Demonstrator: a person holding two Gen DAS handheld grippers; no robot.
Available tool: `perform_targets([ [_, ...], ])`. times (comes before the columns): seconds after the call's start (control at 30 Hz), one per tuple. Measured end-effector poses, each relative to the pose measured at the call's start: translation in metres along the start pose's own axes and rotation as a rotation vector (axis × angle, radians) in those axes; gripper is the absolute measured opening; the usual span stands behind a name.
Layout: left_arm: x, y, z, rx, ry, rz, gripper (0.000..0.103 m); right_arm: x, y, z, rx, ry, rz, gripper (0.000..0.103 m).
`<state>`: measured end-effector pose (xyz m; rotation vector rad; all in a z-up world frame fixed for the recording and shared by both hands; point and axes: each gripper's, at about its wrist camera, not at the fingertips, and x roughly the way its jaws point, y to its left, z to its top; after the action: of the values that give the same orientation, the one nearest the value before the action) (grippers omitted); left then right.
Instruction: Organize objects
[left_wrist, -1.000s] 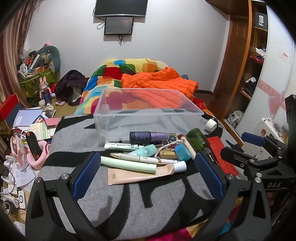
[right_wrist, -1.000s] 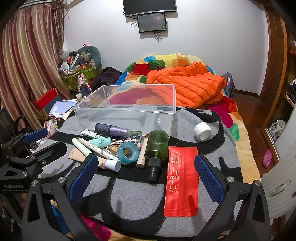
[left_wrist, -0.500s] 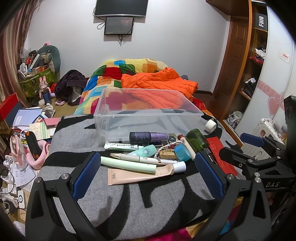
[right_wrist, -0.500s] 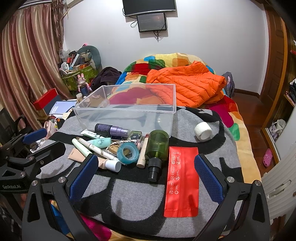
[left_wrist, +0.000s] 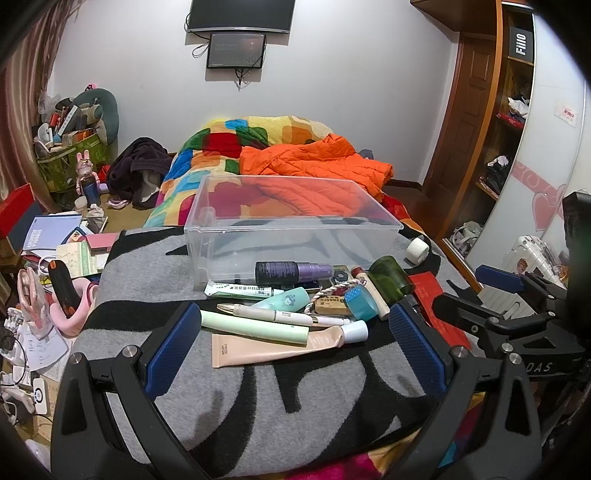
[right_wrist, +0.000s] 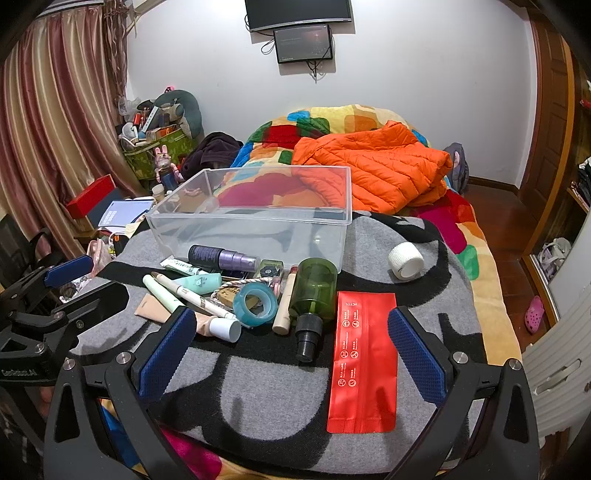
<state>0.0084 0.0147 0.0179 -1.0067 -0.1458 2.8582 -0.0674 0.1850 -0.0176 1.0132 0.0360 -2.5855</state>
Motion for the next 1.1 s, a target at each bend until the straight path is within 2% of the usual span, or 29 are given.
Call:
perform_targets([
  [0.33,0.014,0.022,0.0,-0.05,0.045,-0.006,0.103,0.006,-0.017,-0.002,0.021,0.009,-0.03,0.102],
  [0.43,0.022,0.031,0.002,-0.058,0.052,0.018,0.103,0.012,-0.028,-0.003,0.041,0.021,-0.044,0.102],
  [0.57,0.033,0.038,0.0,-0.057,0.082,0.042,0.085,0.021,-0.041,-0.008,0.057,0.045,-0.065,0.095],
  [0.8,0.049,0.046,-0.017,-0.076,0.158,0.04,0.085,0.035,-0.064,-0.018,0.11,0.104,-0.078,0.085],
  [0.97,0.067,0.045,-0.032,-0.063,0.26,-0.022,0.085,0.046,-0.072,-0.024,0.13,0.146,-0.071,0.085],
  [1.1,0.075,0.04,-0.031,-0.029,0.26,-0.012,0.093,0.057,-0.071,-0.026,0.123,0.168,-0.062,0.085],
])
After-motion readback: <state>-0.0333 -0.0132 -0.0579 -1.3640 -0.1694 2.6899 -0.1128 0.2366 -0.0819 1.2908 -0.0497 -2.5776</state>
